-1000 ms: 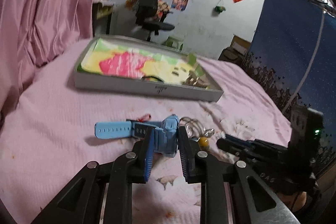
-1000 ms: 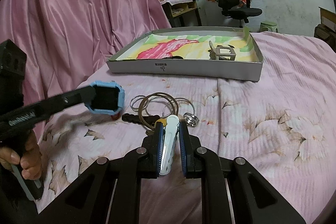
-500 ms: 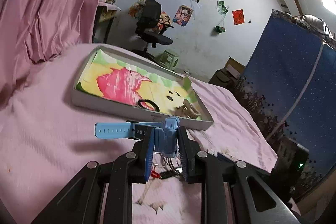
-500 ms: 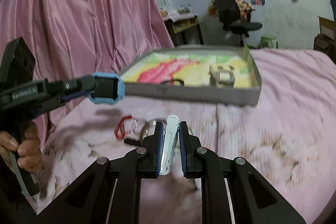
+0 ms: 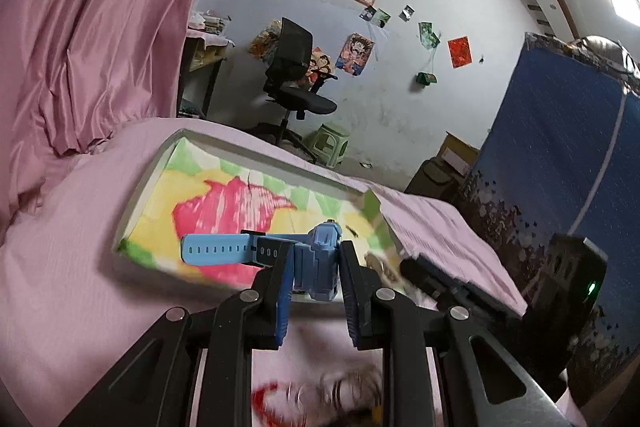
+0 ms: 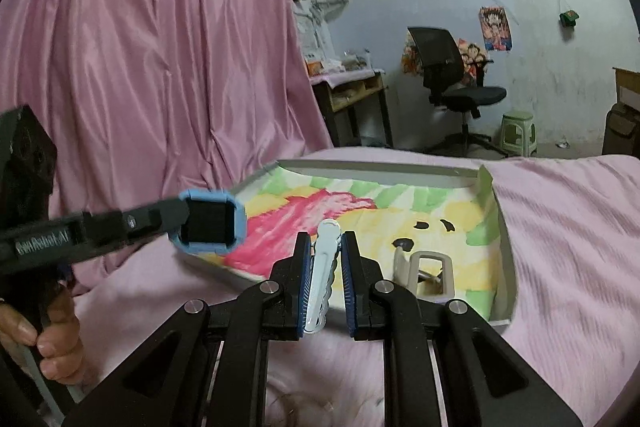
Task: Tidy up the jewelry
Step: 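Lower the white clip into the tray with the right tool while the left tool releases the smartwatch there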
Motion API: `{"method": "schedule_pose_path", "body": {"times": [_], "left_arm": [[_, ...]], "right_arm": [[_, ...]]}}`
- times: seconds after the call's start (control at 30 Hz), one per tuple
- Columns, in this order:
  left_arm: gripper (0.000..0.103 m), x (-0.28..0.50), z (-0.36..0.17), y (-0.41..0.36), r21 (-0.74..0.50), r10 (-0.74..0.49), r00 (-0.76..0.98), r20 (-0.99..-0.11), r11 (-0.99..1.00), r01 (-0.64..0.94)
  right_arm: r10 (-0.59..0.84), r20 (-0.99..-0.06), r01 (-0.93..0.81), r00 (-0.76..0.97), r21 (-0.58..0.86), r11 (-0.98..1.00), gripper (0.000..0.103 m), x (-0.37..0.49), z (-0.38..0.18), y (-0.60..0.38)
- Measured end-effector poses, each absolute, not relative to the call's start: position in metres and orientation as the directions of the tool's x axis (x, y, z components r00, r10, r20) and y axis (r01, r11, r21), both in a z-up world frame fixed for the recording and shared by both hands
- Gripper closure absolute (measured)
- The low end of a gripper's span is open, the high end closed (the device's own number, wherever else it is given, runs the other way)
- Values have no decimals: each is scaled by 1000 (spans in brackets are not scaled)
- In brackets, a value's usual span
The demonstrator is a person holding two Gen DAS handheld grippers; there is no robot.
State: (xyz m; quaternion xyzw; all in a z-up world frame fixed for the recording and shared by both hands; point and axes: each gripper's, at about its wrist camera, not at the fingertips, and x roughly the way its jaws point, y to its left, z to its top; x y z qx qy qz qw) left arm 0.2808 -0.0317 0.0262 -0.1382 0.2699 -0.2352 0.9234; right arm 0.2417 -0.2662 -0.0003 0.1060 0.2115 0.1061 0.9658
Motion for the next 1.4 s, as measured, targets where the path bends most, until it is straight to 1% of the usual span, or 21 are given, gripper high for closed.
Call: {"method": "schedule_pose_path", "body": {"times": [0.1,0.4,0.53,0.77,0.87,1.0,1.03,1.07,1.1,1.13,1.17,1.2,1.23,1.3,1.4], "left_arm": [[82,302,25,-40,-383,-501,738,-452,856,347],[82,344,-5,-49,-349,-417,682,-601,904,246],[81,346,-11,-49,-357,-417,657,-628,905,234],[79,343,-16,-48,-365,-428,626,-652,901,236],[77,339,-17,-40,-395,-441,633,-637,891,223],[77,329,-14,-35,-387,-428,652,-626,896,217],[76,326,-13,-35,-384,-426,659,-620,897,219],[76,323,-11,-34,-379,-424,665,-614,898,223],[70,318,-9,-34,-371,-421,677,-604,900,229],[63,314,-7,-34,-367,-419,685,-596,901,232],[58,310,-5,-33,-365,-418,694,-586,901,234],[51,303,-2,-32,-363,-415,711,-567,901,236],[47,299,0,-30,-362,-414,721,-555,901,238],[45,289,6,-28,-351,-403,744,-533,906,239],[36,275,13,-25,-328,-377,776,-505,916,232]], "right_arm": [[253,-420,-147,872,267,952,89,264,-10,-270],[274,-536,-159,799,251,955,89,297,-29,-261],[271,-560,-157,783,243,957,89,297,-33,-259],[265,-570,-145,778,246,958,88,293,-34,-262],[262,-567,-142,781,248,958,83,288,-33,-262],[247,-550,-133,798,239,962,81,279,-29,-264],[240,-542,-129,805,235,963,80,276,-27,-264],[233,-530,-126,816,231,965,74,272,-25,-265],[226,-515,-122,827,228,966,68,268,-23,-266],[221,-501,-119,837,227,967,67,263,-20,-266],[218,-488,-118,845,228,967,66,258,-16,-268],[216,-480,-116,850,229,967,66,256,-14,-269],[210,-464,-111,860,231,967,66,249,-11,-270],[201,-437,-104,877,235,966,56,238,-6,-271],[188,-391,-96,901,243,965,47,221,1,-275]]}}
